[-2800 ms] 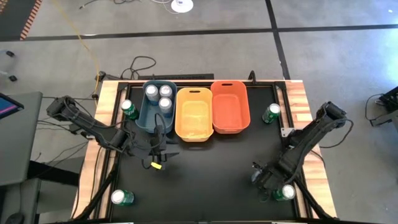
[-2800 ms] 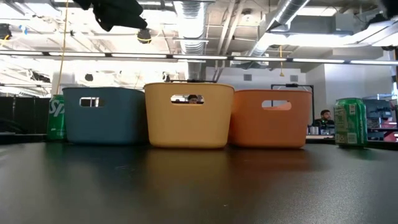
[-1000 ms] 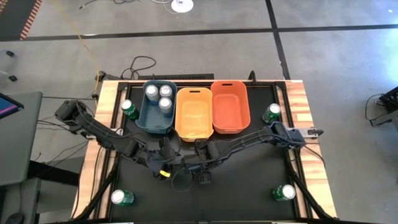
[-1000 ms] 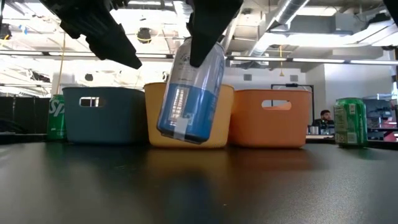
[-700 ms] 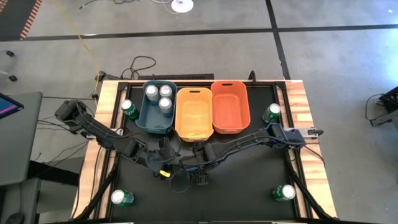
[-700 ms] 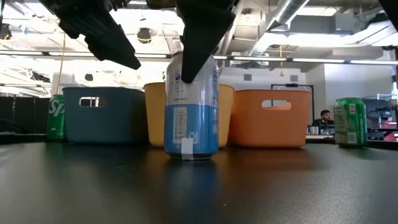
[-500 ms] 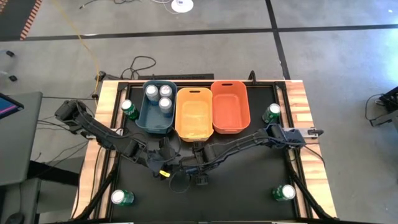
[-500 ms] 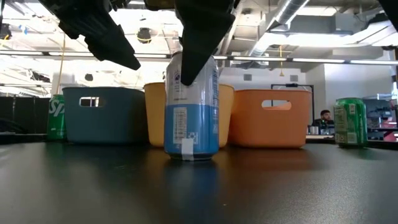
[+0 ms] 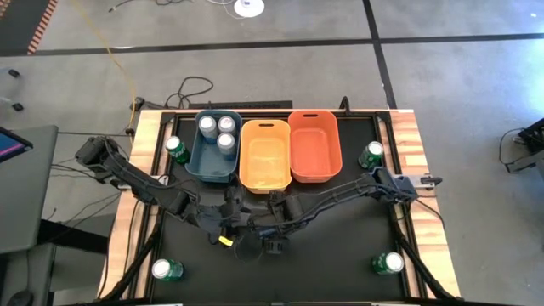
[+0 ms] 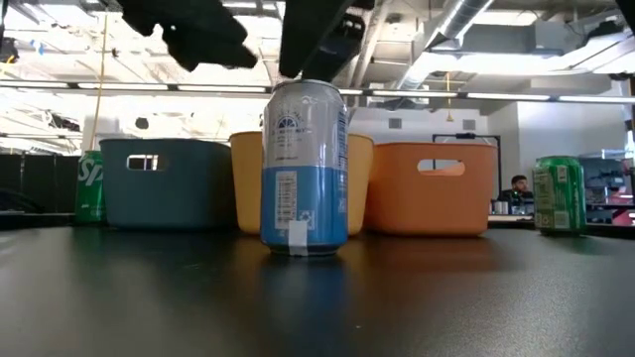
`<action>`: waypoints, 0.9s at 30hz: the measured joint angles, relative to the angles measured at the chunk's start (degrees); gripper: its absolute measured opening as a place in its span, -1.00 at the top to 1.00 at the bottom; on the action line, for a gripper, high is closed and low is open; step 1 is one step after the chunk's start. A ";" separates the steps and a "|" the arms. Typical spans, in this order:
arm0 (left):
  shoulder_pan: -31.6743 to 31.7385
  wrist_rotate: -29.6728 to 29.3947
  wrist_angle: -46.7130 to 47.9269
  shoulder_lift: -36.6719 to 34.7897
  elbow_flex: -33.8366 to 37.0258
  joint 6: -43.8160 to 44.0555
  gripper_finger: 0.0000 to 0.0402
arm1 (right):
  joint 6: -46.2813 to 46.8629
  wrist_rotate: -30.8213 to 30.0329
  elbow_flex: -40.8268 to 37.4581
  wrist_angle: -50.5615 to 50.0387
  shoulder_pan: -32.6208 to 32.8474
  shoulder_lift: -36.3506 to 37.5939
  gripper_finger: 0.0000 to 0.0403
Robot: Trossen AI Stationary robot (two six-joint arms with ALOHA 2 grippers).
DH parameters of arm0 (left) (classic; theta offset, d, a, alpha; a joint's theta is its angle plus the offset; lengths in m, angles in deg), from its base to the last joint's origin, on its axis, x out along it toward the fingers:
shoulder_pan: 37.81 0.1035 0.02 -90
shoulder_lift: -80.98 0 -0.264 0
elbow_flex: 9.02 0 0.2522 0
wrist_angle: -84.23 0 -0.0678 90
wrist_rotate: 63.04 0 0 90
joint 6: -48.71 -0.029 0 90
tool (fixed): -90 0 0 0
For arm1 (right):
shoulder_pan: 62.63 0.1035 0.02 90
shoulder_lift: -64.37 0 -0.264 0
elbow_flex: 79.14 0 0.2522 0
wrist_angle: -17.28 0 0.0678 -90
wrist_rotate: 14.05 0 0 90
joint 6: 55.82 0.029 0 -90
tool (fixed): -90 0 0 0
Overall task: Sort soda cans
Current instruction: Put the white soda can into the blue bin
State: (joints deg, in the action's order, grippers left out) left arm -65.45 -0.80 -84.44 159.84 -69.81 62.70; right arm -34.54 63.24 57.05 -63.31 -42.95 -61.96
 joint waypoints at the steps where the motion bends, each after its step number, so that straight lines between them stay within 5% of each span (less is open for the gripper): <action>1: 0.00 0.02 -0.09 0.48 0.03 -0.77 -0.01 | 0.36 -1.01 0.00 -0.66 0.62 0.08 -0.80; 15: 1.70 0.47 -2.96 8.52 0.04 0.44 -0.04 | 10.19 -18.60 0.00 -10.45 10.50 2.82 -0.66; 22: 1.73 0.63 -3.12 8.42 -0.39 0.32 -0.42 | 24.33 -29.00 0.00 -23.35 15.10 7.58 -0.63; 27: 2.20 3.55 -3.14 8.37 -1.18 -0.59 -0.74 | 32.50 -32.45 -3.21 -23.25 19.34 12.68 -0.63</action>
State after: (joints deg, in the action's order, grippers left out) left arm -63.25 2.75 -87.59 168.20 -70.99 62.12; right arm -2.03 30.79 53.83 -86.56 -23.62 -49.29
